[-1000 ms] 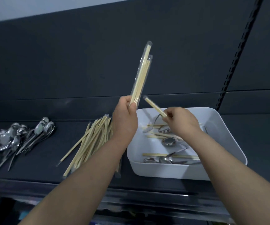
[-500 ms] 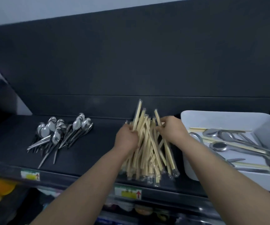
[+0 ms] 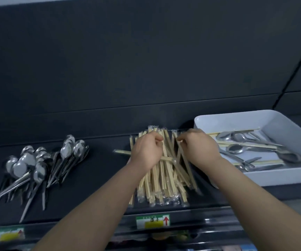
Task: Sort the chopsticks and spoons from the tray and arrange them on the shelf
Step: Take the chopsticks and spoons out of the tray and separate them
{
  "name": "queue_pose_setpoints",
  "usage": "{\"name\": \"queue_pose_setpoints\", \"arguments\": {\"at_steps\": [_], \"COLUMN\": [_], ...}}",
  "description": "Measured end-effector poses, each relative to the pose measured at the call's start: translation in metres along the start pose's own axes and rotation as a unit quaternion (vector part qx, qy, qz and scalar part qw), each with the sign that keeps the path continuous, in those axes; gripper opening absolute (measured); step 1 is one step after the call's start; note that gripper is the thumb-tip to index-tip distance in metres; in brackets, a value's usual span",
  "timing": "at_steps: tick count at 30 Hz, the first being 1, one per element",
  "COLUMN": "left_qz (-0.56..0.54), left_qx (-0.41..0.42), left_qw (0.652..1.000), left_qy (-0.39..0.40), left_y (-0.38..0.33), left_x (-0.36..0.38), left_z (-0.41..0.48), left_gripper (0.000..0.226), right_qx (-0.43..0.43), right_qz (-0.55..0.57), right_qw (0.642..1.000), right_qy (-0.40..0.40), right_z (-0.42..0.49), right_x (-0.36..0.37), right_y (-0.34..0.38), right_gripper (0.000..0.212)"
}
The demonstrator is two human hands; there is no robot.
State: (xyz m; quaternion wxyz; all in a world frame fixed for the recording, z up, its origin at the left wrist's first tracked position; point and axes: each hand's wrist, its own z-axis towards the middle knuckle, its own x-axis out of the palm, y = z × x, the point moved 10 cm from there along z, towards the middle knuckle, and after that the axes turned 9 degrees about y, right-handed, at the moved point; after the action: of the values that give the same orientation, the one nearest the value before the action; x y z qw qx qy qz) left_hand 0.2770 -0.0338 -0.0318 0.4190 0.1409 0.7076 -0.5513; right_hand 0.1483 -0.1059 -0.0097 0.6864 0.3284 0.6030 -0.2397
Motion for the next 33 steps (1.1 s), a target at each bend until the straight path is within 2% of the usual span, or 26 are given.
{"name": "queue_pose_setpoints", "arguments": {"at_steps": [3, 6, 14, 18, 23, 29, 33], "left_qz": [-0.001, -0.002, 0.03, 0.076, 0.17, 0.198, 0.265], "left_qx": [0.056, 0.088, 0.103, 0.051, -0.012, -0.067, -0.097], "left_qw": [0.998, 0.996, 0.988, 0.982, 0.974, 0.958, 0.933], "left_qy": [0.003, 0.013, 0.112, 0.167, 0.148, 0.198, 0.222], "left_y": [-0.044, -0.085, -0.168, -0.179, -0.173, -0.154, -0.145], "left_x": [0.015, 0.037, 0.125, 0.171, 0.189, 0.205, 0.216], "left_z": [0.011, 0.024, 0.052, 0.066, 0.075, 0.073, 0.076], "left_gripper": [0.021, 0.021, 0.019, 0.018, 0.019, 0.02, 0.031], "right_qx": [0.035, 0.078, 0.156, 0.163, 0.102, 0.057, 0.094], "right_qz": [-0.018, 0.001, 0.007, -0.002, -0.051, -0.157, -0.12], "right_qw": [0.999, 0.996, 0.987, 0.979, 0.973, 0.957, 0.963], "right_qy": [-0.037, -0.037, 0.047, 0.124, 0.202, 0.236, 0.222], "right_z": [-0.007, -0.015, -0.035, -0.037, -0.019, -0.007, -0.01], "right_x": [-0.021, -0.031, -0.026, -0.012, 0.008, 0.021, 0.011], "right_y": [-0.034, -0.08, -0.216, -0.269, -0.283, -0.275, -0.287], "right_gripper": [0.03, 0.032, 0.031, 0.033, 0.032, 0.032, 0.035]}}
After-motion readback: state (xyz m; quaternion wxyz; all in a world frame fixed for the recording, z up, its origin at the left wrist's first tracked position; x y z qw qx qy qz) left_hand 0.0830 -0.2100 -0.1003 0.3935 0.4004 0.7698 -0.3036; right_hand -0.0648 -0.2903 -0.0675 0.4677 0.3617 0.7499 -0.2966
